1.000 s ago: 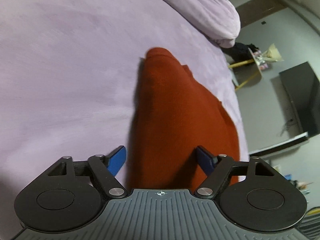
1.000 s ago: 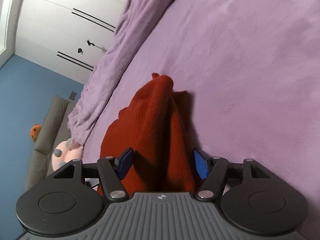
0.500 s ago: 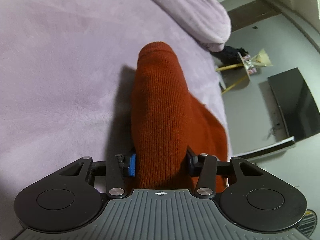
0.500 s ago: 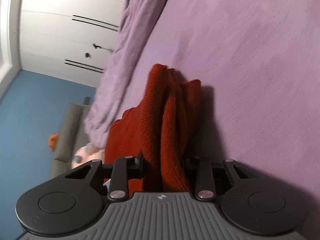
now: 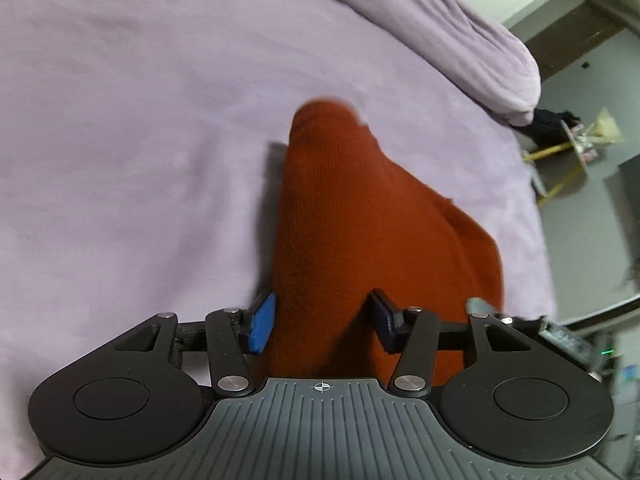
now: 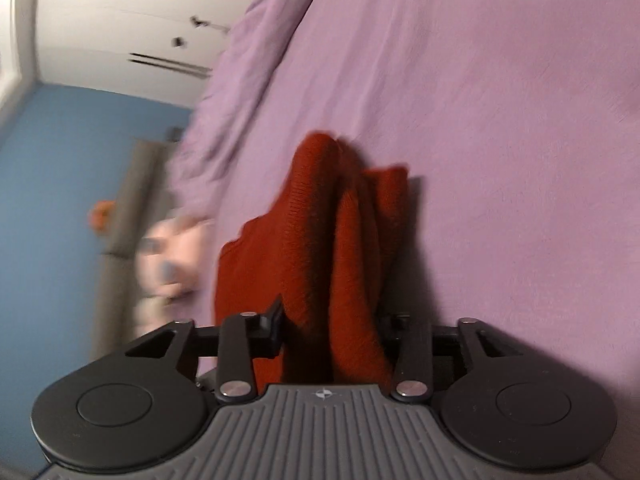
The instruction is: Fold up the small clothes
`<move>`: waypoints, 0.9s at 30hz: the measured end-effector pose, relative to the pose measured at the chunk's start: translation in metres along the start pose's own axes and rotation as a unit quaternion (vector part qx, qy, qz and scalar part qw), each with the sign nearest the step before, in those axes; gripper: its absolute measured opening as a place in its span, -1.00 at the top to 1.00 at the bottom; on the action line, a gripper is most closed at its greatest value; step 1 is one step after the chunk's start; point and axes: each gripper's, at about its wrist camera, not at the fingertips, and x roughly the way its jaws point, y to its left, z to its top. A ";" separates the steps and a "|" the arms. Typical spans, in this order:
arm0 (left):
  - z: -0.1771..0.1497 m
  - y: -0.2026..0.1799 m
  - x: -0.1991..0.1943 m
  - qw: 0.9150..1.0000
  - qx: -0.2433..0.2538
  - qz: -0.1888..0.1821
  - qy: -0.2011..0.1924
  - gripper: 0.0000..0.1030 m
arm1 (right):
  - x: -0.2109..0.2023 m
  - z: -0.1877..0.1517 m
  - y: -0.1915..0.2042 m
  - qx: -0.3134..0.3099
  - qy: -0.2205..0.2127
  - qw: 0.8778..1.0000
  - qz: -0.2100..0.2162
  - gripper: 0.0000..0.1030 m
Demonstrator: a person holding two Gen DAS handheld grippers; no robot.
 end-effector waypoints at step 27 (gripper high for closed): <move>-0.108 0.002 -0.030 0.989 0.064 0.099 -0.087 0.07 | -0.064 -0.111 -0.015 0.055 -0.086 0.994 -0.038 0.84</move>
